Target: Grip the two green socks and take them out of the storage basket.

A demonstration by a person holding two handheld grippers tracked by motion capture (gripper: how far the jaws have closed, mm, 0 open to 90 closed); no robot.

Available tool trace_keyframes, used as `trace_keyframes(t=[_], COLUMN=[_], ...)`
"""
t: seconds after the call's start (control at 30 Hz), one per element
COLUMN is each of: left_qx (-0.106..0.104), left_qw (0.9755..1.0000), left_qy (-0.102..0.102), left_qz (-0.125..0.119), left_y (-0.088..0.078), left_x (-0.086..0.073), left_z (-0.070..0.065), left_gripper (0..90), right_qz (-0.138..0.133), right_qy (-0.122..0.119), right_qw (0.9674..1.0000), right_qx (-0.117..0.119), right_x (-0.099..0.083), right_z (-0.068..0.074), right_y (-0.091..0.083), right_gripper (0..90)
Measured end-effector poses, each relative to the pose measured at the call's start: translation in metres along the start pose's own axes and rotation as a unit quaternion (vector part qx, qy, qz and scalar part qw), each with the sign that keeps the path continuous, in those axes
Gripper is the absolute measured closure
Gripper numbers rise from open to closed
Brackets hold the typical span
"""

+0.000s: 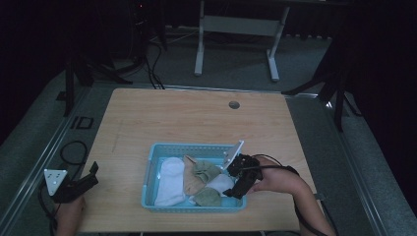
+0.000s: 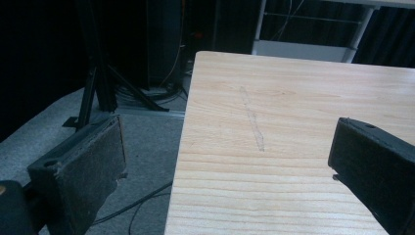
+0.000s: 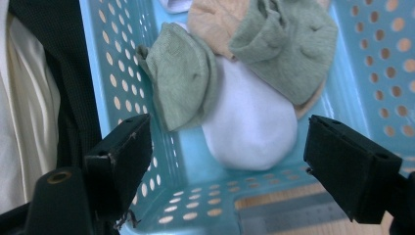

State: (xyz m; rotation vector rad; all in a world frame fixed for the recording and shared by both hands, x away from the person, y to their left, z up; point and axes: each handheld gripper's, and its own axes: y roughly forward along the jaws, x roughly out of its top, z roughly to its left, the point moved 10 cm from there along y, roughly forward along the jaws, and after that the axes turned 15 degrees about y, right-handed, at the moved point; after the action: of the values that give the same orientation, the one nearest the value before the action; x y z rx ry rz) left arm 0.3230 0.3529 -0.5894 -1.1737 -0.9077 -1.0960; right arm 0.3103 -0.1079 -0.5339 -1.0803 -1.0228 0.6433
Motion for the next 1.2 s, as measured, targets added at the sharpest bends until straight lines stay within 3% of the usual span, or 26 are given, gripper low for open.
trace_keyframes(t=[0.57, 0.8, 1.03, 1.2], left_qx=[0.006, 0.006, 0.004, 0.002], left_qw=[1.0000, 0.9999, 0.9999, 1.0000], left_qy=[0.007, 0.010, 0.010, 0.008], left_qz=[-0.003, -0.004, -0.004, -0.002], left_y=[-0.001, -0.001, -0.001, -0.001], left_x=[0.000, 0.001, 0.001, 0.001], left_z=[0.000, -0.001, -0.002, -0.002], left_gripper=[0.3, 0.3, 0.3, 0.3], right_qz=[0.023, 0.043, 0.053, 0.052], right_qy=[-0.020, -0.030, -0.029, -0.042], right_qw=[0.9994, 0.9979, 0.9977, 0.9976], right_qx=[0.019, 0.038, 0.030, 0.015], right_x=[0.010, 0.010, 0.012, 0.016], right_z=[0.012, 0.019, 0.018, 0.017], right_y=[0.032, 0.047, 0.060, 0.066], right_gripper=[23.1, 33.3, 41.0, 55.1])
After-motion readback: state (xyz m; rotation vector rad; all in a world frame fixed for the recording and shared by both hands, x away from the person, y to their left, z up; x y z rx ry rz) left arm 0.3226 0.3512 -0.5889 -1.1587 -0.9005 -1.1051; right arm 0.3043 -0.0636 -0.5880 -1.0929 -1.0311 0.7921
